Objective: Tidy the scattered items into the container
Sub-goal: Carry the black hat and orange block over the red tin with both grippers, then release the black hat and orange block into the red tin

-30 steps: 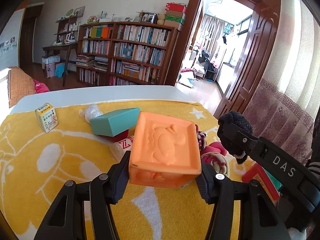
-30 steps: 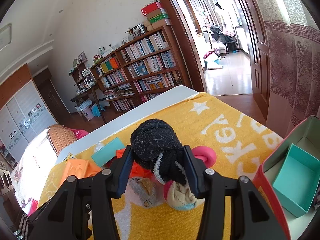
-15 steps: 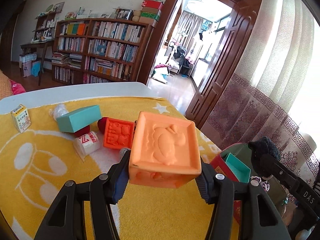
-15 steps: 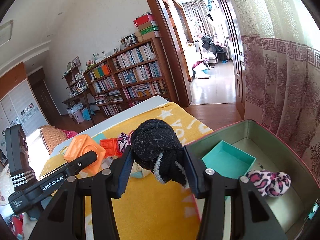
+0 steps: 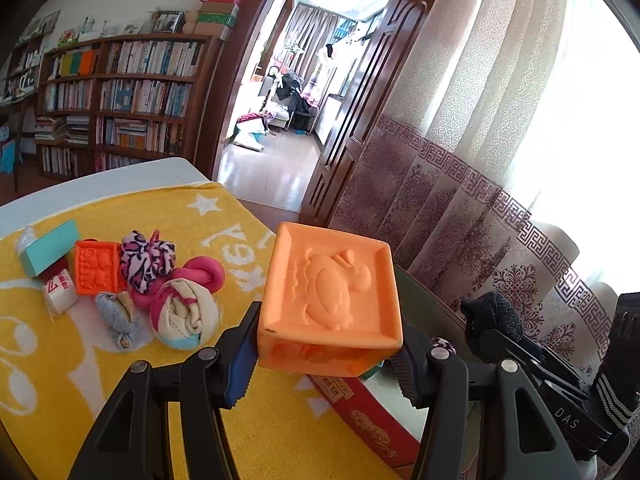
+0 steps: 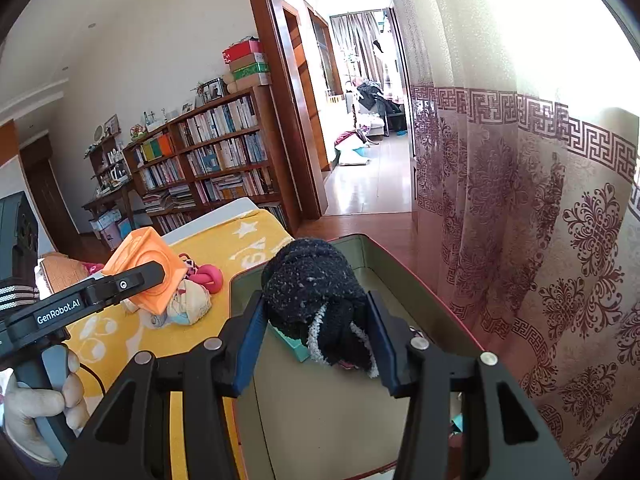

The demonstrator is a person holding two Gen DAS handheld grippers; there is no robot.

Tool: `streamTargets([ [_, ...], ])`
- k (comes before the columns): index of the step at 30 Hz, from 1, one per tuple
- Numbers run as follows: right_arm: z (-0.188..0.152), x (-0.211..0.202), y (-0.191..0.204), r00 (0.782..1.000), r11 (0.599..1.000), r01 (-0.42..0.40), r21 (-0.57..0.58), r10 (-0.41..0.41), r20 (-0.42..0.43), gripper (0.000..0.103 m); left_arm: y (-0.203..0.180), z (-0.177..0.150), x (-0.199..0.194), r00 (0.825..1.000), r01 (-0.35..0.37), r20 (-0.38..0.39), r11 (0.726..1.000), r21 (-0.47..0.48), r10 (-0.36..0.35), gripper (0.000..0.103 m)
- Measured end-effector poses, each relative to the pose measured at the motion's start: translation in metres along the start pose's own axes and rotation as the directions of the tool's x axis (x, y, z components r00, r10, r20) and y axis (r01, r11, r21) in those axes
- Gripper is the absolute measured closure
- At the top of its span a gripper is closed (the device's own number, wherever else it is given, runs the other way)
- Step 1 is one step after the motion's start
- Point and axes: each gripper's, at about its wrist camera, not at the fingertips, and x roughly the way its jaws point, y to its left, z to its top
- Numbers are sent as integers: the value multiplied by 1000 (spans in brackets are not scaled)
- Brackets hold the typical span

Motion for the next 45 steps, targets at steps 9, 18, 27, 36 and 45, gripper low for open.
streamTargets([
  [9,-13,-17,-23,998,999,47,-20,-46,30,50,-51,-12,31,994,80,-78,995,62,-75,43],
  [18,-11,-23,-46,998,997,38,68,-42,53,39,-55,-15,35,991,96,-93,995,36,-93,41],
  [27,-8,-18,-44,998,994,26,107,-31,51,34,-25,-13,24,996,45,-77,998,-37,-48,31],
  [36,-1,-11,-23,998,993,-24,117,17,63,31,8,-8,2,1000,-8,-29,995,-95,5,30],
  [45,7,15,29,988,983,-153,102,150,33,27,72,-9,-32,993,-116,1,972,-206,119,30],
])
